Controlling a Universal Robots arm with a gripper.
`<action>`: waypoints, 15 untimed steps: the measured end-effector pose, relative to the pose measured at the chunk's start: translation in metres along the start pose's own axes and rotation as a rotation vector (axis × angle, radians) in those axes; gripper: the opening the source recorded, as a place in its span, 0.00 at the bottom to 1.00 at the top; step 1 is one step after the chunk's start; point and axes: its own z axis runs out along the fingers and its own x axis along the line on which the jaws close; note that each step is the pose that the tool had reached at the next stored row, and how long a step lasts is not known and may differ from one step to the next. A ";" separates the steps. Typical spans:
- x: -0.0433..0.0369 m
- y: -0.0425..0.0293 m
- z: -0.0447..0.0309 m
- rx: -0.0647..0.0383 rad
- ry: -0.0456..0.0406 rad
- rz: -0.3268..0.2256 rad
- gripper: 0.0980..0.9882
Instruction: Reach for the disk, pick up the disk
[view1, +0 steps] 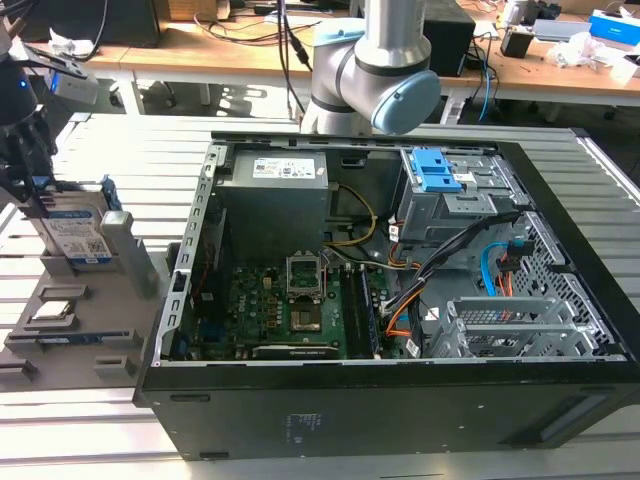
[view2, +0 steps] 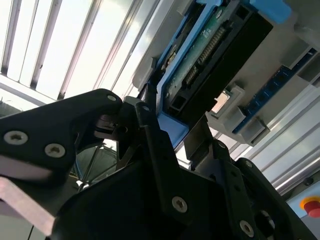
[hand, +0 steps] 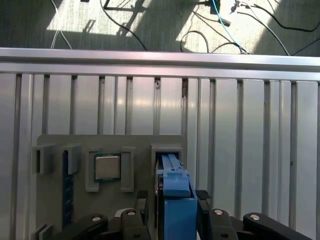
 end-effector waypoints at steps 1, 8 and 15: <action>0.0000 -0.0001 0.0018 0.000 0.0000 0.000 0.43; 0.0000 -0.0002 0.0048 0.000 0.0001 0.000 0.43; -0.0001 -0.0002 0.0051 0.000 0.0001 0.000 0.30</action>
